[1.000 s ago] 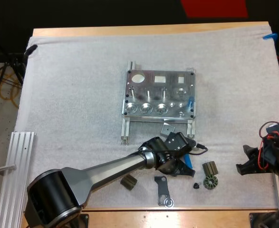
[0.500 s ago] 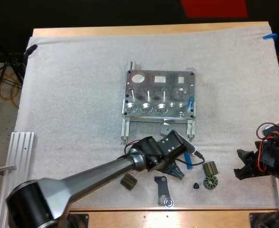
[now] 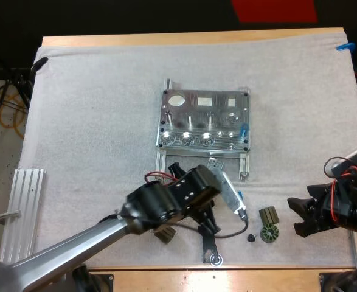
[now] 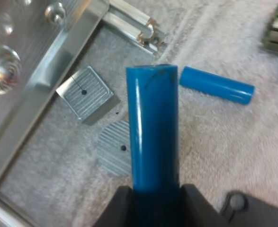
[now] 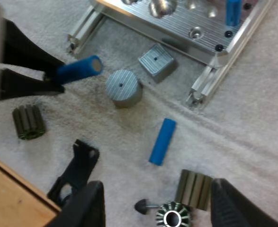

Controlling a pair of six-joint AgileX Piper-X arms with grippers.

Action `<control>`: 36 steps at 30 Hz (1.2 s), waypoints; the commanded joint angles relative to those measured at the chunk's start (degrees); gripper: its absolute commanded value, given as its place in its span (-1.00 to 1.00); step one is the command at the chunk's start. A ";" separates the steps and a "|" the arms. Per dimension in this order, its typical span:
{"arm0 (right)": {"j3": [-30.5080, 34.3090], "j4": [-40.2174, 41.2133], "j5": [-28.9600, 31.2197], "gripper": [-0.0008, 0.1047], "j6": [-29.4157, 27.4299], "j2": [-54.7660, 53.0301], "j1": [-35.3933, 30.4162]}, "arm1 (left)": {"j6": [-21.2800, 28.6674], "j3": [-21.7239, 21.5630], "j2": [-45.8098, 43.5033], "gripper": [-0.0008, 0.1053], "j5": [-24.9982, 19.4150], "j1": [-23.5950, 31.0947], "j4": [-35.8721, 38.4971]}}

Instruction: Load cells from right to left

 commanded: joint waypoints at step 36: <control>9.69 -15.71 -30.33 0.06 22.12 7.95 4.26 | 12.60 6.80 -19.48 -0.92 26.96 -0.01 1.41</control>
